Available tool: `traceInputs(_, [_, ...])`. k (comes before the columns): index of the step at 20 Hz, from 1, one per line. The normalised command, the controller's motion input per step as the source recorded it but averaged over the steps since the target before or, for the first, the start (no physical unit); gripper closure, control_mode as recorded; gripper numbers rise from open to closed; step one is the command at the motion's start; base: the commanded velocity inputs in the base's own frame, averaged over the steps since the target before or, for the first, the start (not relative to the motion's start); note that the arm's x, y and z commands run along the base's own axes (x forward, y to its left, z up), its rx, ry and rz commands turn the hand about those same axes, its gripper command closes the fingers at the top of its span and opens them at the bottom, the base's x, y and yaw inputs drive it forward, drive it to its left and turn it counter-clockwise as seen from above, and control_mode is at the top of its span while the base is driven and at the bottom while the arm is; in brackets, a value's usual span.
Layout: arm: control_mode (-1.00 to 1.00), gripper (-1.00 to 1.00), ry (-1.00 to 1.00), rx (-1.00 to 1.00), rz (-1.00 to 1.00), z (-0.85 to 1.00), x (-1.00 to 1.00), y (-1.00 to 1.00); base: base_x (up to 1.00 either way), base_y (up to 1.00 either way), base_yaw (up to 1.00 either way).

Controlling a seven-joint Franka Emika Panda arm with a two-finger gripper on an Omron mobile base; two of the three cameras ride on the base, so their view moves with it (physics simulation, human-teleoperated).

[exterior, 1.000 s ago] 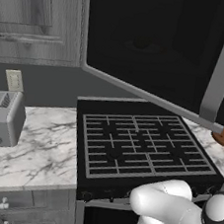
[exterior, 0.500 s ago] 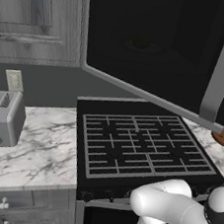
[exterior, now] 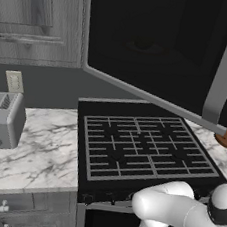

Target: Retrieve the reheated potato from the microwave, then place the potato, cheese, and condiment on the cutting board.

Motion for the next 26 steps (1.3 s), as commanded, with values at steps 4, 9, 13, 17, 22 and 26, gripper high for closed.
traceInputs(4, [-1.00,-1.00,-0.01,0.04,0.16,0.00,0.03,0.27,0.00,0.00,0.00])
traceInputs(9, [-1.00,-1.00,0.00,0.08,0.17,0.03,-0.01,0.31,0.00,0.00,0.00])
traceInputs(13, [-1.00,-1.00,0.00,0.06,0.19,0.10,-0.16,0.28,0.00,0.00,0.00])
traceInputs(17, [-1.00,-1.00,-0.01,0.02,0.17,0.08,-0.27,0.34,0.00,0.00,0.00])
traceInputs(22, [-1.00,-1.00,-0.02,0.00,0.13,0.09,-0.31,0.32,0.00,0.00,0.00])
traceInputs(26, [-1.00,-1.00,-0.01,0.00,0.09,0.06,-0.38,0.32,0.00,0.00,0.00])
